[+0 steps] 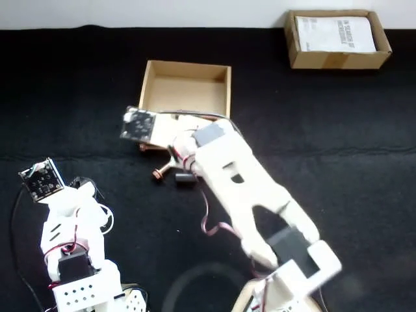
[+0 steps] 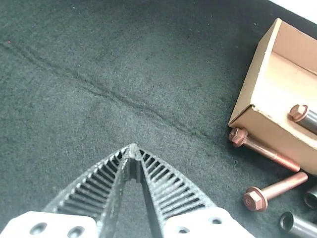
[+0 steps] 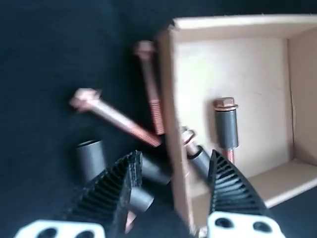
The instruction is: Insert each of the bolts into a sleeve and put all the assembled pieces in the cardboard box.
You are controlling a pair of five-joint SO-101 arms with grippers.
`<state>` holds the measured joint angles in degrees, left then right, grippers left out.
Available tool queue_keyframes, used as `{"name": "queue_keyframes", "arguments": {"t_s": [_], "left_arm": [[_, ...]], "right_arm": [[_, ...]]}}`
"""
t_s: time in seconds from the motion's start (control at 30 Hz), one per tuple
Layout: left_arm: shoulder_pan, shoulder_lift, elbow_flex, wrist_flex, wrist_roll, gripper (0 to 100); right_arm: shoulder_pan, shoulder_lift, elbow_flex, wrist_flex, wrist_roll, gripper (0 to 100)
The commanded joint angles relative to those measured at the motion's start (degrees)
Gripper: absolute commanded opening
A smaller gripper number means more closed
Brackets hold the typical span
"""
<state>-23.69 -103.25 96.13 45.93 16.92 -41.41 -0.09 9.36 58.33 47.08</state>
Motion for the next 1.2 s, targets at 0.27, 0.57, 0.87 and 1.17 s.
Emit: {"name": "queue_keyframes", "arguments": {"t_s": [0.27, 0.57, 0.87, 1.17], "left_arm": [[0.66, -0.4, 0.92, 1.67, -0.26, 1], [0.66, -0.4, 0.92, 1.93, -0.26, 1], [-0.57, -0.4, 0.92, 1.85, -0.26, 1], [-0.48, -0.4, 0.92, 1.67, -0.26, 1]], "right_arm": [[-5.58, -10.51, 0.66, 16.04, -8.35, 19.8], [-5.14, -8.31, 14.64, -0.84, -4.4, 19.8], [-1.36, 6.46, 5.23, -3.47, -4.22, 19.8], [-0.92, 19.56, -2.15, -3.3, -4.57, 19.8]]}}
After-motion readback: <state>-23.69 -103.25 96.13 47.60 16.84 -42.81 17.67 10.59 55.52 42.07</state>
